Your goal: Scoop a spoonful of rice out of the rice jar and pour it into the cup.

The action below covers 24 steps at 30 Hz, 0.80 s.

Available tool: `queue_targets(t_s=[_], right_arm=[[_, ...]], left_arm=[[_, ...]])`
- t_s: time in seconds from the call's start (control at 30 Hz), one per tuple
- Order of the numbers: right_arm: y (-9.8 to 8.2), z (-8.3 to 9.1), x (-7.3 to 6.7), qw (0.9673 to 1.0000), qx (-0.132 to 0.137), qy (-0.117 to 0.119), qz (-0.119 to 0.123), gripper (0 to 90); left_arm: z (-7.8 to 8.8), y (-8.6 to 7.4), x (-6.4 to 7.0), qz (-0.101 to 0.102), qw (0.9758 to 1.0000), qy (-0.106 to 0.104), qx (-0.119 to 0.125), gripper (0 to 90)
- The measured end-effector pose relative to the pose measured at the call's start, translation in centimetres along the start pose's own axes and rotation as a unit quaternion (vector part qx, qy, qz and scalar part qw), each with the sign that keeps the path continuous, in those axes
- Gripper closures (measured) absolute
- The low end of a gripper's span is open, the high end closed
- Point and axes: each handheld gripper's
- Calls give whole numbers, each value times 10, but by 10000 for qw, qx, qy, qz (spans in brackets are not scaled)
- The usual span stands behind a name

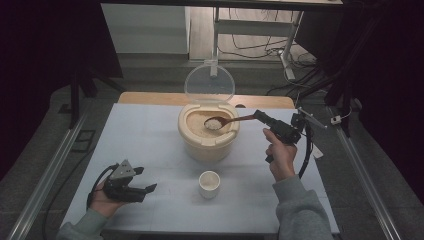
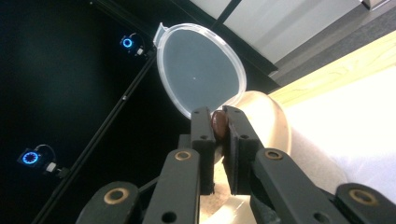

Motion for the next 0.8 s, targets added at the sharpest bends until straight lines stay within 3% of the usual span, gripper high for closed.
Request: queue_targets(t_s=[0.33,0.47,0.8], right_arm=[[-3,11,-9,9998,-126,167,-21,831],[-7,18,-9,9994,-197,264,-145,831],[-23,36,-8,9981,-454,366,-200,830]], left_arm=[[0,0,0,-9,10000,-13,4,225],[0,0,0,-19,10000,-16,2,225],[-1,0,0,-27,10000,-10,-15,225]])
Point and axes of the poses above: each handheld gripper's, and its own axes: z roughly backward along the jaws, y roughly out of its top, x roughly to its right, and after that the axes turned 3 degrees about -x, right-handed
